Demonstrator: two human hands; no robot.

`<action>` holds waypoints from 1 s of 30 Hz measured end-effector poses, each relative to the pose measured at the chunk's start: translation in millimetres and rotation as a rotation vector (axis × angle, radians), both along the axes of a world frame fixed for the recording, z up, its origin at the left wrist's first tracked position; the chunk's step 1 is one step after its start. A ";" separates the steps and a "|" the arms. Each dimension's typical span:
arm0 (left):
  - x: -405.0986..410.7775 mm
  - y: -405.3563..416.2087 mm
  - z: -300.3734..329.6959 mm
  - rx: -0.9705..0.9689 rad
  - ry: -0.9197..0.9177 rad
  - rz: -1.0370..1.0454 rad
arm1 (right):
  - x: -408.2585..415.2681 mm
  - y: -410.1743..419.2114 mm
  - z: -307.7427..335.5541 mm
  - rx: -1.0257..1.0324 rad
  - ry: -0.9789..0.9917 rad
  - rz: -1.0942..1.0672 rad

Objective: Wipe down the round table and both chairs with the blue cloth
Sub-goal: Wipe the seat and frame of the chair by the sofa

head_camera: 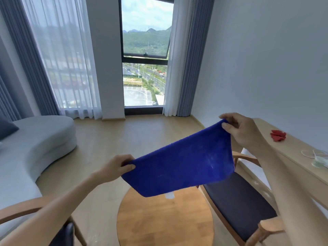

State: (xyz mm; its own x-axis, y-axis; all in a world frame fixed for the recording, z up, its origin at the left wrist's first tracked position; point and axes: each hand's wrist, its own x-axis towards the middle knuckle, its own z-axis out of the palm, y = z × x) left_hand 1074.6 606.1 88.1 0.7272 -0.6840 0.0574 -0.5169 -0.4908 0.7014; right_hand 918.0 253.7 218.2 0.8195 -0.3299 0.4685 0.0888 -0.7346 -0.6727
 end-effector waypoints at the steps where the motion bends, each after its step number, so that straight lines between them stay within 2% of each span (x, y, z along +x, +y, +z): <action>1: 7.1 6.2 10.4 0.010 -0.036 0.033 | -2.1 -7.0 -10.7 -0.005 0.062 -0.002; 7: 26.1 19.7 49.2 0.138 -0.128 0.043 | 1.9 -17.0 -53.8 0.065 0.263 0.031; 15: 29.4 28.3 45.2 0.233 -0.065 0.089 | 4.4 -14.7 -75.3 0.069 0.444 0.135; 18: 30.3 28.6 44.5 0.309 -0.020 0.098 | 5.9 -12.4 -81.6 0.009 0.496 0.122; 21: 31.9 20.3 38.3 0.342 0.022 0.200 | 12.7 -5.2 -90.6 0.004 0.511 0.066; 25: 27.6 -4.4 26.2 0.260 0.233 0.420 | 25.7 13.3 -100.9 0.072 0.515 -0.023; 30: -1.0 -48.2 15.8 -0.020 0.576 0.542 | 42.6 63.2 -106.2 0.101 0.527 -0.013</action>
State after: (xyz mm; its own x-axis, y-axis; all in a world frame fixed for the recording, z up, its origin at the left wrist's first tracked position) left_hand 1073.5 558.0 103.9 0.8778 -0.2289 -0.4207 0.2373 -0.5552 0.7972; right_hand 960.6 316.9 112.0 0.9308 -0.3634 -0.0398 -0.2884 -0.6628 -0.6911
